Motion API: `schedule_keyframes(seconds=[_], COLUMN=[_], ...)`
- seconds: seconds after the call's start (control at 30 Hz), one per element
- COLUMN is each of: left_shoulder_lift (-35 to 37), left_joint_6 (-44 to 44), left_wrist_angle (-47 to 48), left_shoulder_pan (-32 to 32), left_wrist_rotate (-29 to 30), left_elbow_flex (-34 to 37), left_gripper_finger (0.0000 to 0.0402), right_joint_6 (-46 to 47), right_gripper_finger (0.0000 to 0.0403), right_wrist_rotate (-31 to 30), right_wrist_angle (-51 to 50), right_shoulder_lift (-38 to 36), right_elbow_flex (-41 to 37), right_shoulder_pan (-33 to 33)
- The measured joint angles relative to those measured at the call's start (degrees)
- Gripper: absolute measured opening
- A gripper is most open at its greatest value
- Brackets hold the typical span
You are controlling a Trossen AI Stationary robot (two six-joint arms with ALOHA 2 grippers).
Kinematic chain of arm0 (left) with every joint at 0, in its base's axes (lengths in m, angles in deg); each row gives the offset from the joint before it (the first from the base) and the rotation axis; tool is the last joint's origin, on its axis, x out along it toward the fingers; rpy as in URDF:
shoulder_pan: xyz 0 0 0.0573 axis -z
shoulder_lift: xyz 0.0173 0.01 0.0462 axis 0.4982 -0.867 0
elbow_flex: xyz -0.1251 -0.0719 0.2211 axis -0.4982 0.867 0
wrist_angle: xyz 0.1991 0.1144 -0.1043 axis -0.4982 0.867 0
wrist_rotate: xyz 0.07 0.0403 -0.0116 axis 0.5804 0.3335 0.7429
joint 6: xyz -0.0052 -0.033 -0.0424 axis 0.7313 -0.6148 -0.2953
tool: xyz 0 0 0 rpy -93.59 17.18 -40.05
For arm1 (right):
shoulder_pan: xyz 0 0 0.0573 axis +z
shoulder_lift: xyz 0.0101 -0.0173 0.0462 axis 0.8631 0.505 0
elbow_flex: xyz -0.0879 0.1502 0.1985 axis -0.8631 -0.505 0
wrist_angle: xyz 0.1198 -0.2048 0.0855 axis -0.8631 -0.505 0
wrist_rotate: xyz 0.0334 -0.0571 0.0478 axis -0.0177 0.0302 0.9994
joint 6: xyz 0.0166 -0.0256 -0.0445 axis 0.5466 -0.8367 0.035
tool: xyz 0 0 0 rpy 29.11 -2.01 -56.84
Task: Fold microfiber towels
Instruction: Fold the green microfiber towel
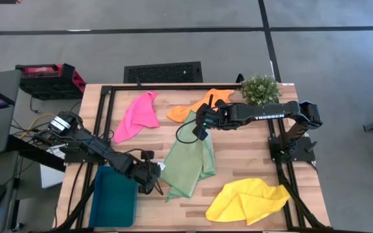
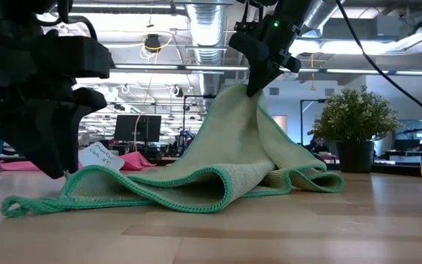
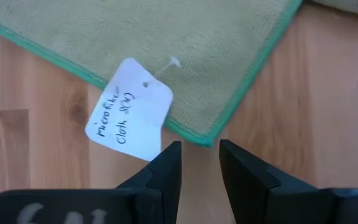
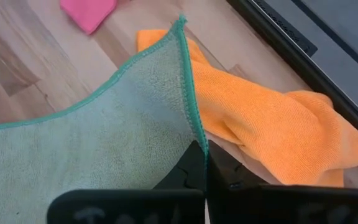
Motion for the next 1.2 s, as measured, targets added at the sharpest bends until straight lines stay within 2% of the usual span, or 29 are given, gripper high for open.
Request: schedule_keyframes(seconds=[0.27, 0.53, 0.93, 1.03, 1.2], left_shoulder_lift=[-0.11, -0.19, -4.38, -4.46, -4.58], left_joint_6=[2.63, 2.98, 4.43, 4.63, 2.67], left_wrist_angle=[-0.41, -1.68, -3.11, -3.01, -3.05], left_shoulder_pan=[-0.03, -0.16, -0.13, -0.13, -0.08], left_wrist_rotate=[0.46, 0.15, -0.21, -0.38, -0.47], left_elbow_flex=[0.0, 0.02, -0.17, -0.17, -0.16], left_gripper_finger=[0.0103, 0.0103, 0.0101, 0.0082, 0.001], right_joint_6=[0.07, 0.07, 0.09, 0.09, 0.06], right_gripper_finger=[0.0019, 0.0011, 0.0011, 0.0013, 0.0015], right_wrist_rotate=[0.04, 0.04, 0.07, 0.07, 0.07], right_wrist_angle=[0.02, 0.02, 0.24, 0.24, 0.22], right_shoulder_lift=[0.02, 0.02, 0.04, 0.04, 0.04], right_elbow_flex=[-0.02, -0.02, -0.02, -0.02, -0.02], right_shoulder_pan=[0.0, 0.0, 0.0, 0.0, 0.0])
